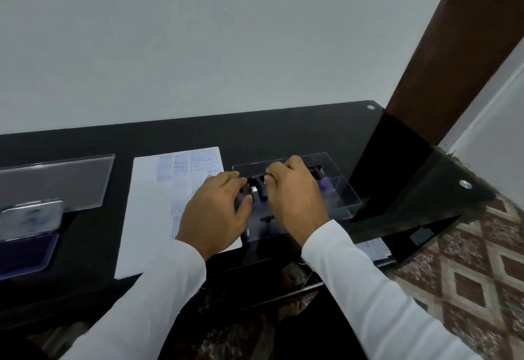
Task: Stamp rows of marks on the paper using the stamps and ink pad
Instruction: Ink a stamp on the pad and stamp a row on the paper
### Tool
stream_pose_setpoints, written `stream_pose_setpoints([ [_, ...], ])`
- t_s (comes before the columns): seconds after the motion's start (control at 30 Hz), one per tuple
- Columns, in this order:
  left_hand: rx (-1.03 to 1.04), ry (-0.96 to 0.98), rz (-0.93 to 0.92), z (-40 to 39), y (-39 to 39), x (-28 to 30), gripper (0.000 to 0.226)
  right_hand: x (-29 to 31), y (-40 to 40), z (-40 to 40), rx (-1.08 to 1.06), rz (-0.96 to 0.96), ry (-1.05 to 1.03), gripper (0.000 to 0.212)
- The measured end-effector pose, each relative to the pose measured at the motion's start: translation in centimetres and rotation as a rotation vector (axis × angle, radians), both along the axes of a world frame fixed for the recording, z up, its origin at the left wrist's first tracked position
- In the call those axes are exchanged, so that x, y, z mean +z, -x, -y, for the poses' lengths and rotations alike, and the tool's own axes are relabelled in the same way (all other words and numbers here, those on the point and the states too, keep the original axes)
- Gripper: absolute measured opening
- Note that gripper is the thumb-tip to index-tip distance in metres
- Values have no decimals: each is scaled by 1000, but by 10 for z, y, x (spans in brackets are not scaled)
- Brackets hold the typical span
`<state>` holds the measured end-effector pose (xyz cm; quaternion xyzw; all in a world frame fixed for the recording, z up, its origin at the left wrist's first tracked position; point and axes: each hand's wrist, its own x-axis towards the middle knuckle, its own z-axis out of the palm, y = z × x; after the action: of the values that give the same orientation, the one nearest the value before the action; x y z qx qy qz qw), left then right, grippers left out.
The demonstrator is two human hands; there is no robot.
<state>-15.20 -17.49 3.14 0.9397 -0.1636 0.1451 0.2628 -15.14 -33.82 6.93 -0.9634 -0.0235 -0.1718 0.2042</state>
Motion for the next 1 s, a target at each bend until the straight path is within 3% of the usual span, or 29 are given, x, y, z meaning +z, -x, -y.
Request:
stream_pose_setpoints([
  [0.37,357,-34,-103,-144,38,3,51,0,-2,-154,299,-48,-57,24],
  [0.77,574,-58,-67,-274,87,-4,51,-6,14,-289,557,-120,-120,14],
  [1.0,662,-61,-93,-317,98,-26,53,-6,17,-330,659,-196,-108,36],
])
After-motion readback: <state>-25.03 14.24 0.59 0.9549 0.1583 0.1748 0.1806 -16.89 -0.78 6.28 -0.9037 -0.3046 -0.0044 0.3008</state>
